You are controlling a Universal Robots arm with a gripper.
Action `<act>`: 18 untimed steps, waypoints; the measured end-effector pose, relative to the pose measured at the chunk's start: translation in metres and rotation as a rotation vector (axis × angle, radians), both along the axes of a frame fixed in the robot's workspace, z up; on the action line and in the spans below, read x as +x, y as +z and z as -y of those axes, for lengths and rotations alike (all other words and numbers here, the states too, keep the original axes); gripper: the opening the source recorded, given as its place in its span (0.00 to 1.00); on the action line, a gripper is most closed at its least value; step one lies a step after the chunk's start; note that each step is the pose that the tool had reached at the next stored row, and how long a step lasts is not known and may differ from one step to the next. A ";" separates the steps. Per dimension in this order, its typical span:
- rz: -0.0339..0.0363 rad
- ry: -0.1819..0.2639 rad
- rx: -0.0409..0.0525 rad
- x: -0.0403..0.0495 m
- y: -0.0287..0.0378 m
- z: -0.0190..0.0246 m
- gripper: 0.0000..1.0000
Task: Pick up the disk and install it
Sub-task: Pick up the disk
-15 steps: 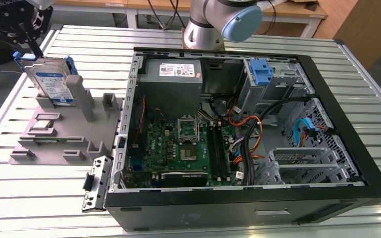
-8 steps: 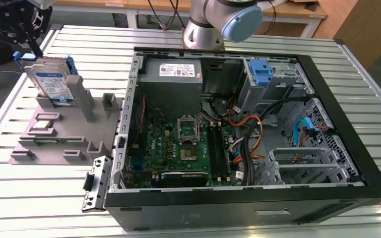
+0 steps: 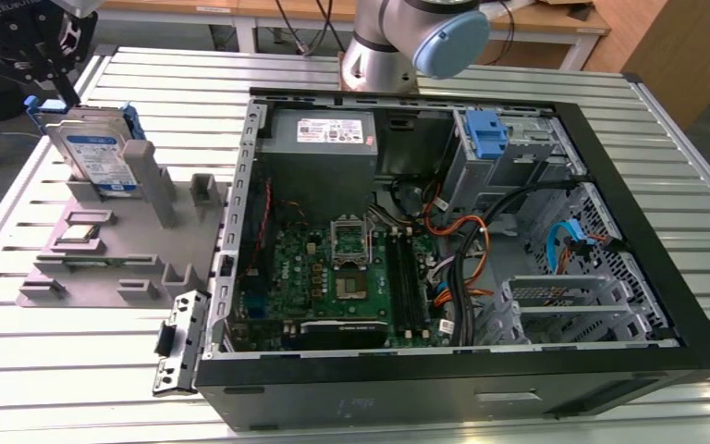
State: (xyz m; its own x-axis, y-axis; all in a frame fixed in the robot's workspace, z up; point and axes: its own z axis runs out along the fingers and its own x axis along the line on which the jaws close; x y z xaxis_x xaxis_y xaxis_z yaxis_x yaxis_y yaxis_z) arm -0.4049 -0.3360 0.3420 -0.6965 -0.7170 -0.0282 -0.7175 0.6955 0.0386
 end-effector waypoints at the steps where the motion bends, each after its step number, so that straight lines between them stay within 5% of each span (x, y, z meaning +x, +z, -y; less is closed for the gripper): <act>1: 0.0000 0.007 0.0004 0.0000 0.0000 0.0000 0.10; 8: 0.0000 0.096 0.0015 0.0000 -0.0001 0.0000 0.10; 18: 0.0000 0.100 0.0017 0.0000 -0.0001 0.0000 0.10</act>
State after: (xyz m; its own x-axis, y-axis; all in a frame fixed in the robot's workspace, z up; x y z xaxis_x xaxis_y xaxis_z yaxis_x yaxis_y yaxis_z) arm -0.4049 -0.3360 0.3419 -0.6212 -0.7831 -0.0296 -0.7836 0.6200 0.0397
